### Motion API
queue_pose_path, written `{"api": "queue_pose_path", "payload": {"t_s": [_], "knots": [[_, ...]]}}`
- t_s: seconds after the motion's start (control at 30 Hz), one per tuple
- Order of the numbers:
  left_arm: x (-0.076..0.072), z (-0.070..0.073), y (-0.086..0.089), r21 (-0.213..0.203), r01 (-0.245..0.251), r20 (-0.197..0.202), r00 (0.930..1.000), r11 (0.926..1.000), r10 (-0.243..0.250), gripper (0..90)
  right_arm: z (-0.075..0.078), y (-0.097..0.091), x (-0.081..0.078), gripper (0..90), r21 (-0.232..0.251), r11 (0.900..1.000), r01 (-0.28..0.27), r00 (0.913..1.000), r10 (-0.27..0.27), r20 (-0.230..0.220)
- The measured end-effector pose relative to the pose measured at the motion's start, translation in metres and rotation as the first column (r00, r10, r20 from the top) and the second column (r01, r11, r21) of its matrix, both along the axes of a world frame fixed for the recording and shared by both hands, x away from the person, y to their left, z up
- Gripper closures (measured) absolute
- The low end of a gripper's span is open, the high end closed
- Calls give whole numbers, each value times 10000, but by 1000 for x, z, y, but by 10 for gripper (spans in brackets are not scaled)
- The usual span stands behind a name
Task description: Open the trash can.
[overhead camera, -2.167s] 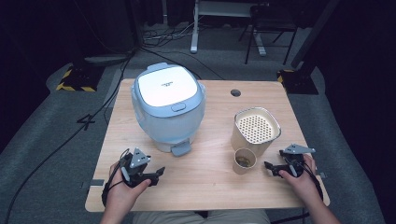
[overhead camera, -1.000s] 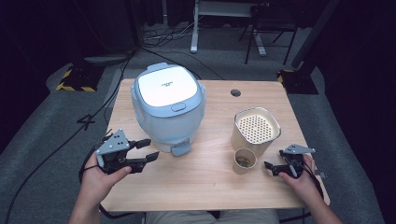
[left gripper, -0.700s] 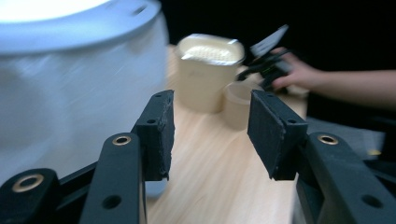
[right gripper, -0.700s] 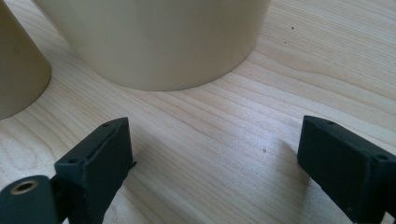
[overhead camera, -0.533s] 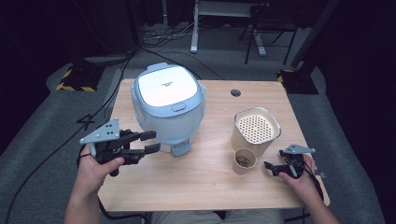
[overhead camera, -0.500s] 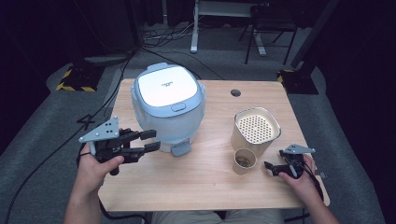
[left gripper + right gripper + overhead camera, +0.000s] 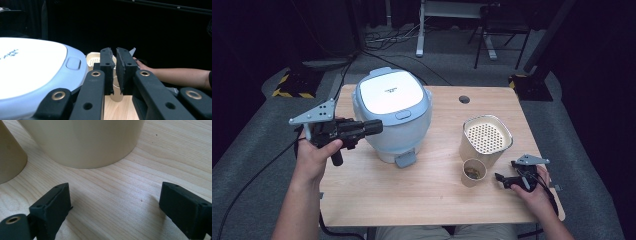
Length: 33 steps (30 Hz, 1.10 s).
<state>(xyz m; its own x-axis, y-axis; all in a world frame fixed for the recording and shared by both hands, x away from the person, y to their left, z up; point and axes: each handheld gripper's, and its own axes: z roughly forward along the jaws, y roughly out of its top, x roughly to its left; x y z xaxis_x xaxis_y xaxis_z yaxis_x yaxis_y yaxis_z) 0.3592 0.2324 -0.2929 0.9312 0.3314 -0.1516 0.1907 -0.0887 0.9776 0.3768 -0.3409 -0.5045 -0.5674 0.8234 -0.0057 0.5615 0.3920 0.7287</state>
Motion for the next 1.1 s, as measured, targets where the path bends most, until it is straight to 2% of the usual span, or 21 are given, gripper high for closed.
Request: {"api": "queue_pose_path", "payload": {"t_s": [0.23,0.43,0.6,0.8,0.93,1.0,1.07,1.1], "knots": [[15,13,-11,235,-277,-80,9996,9993,279,871,0,0,-1,130,34,10000,-72,10000,72,18],[26,18,-23,782,-811,-88,9966,9936,820,896,0,0,-1,131,36,10000,-72,10000,71,21],[33,17,-38,1547,-1160,-32,9930,9811,1179,896,0,0,-1,131,38,10000,-71,10000,71,20],[40,13,-53,2146,-1215,15,9923,9691,1240,896,0,0,-1,131,37,10000,-72,10000,72,21],[44,10,-64,2798,-1367,110,9902,9503,1392,896,0,0,-1,131,38,10000,-71,10000,71,18],[44,9,-67,2953,-1413,103,9894,9449,1447,896,0,0,-1,131,41,10000,-68,10000,68,21],[44,9,-68,2941,-1427,53,9890,9451,1477,896,0,0,-1,131,40,10000,-73,10000,73,19],[44,9,-69,3069,-1510,78,9877,9397,1561,896,0,0,-1,131,38,10000,-72,10000,72,20]]}}
